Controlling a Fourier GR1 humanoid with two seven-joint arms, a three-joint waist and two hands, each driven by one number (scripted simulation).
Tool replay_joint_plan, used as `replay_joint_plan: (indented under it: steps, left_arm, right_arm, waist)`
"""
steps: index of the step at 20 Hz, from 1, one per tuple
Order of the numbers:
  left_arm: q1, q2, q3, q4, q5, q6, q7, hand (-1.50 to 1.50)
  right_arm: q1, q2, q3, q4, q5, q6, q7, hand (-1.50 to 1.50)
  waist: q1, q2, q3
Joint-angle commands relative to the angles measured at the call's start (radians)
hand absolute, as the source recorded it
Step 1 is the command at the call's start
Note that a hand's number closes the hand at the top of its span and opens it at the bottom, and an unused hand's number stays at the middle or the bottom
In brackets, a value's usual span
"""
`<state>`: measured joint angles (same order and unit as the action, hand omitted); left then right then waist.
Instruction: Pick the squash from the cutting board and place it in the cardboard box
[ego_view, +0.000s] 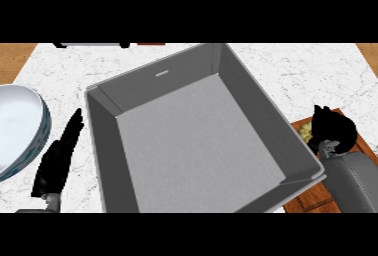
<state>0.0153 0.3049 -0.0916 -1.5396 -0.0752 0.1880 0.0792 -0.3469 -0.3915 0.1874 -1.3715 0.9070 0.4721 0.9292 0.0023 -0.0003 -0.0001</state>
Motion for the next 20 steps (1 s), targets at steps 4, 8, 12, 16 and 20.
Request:
replay_joint_plan:
  steps: [4,8,12,16,20]
  left_arm:
    - [-0.034,-0.005,0.051,-0.01,-0.012,-0.045,0.033,0.0]
    - [-0.009,-0.012,0.066,-0.073,-0.029,-0.062,0.08,0.0]
    - [0.028,-0.02,0.063,-0.019,-0.03,-0.066,-0.005,0.0]
    - [0.044,-0.043,0.061,-0.042,-0.042,-0.063,-0.005,0.0]
    - [0.024,-0.027,0.085,-0.026,-0.027,-0.09,0.023,0.0]
  right_arm:
    - [0.012,0.022,-0.052,0.058,0.061,0.007,-0.003,-1.5]
    - [0.068,0.04,-0.067,0.041,0.067,-0.011,-0.074,1.5]
    - [0.026,-0.031,0.004,0.086,0.207,-0.11,-0.115,1.5]
    - [-0.004,-0.041,0.024,0.052,0.25,-0.093,-0.144,1.5]
    - [0.112,-0.025,0.038,-0.169,0.219,-0.114,-0.17,1.5]
  waist:
    - [0.0,0.0,0.0]
    - [0.0,0.0,0.0]
    - [0.005,0.001,0.0]
    - [0.003,0.0,0.0]
    - [-0.01,-0.004,0.0]
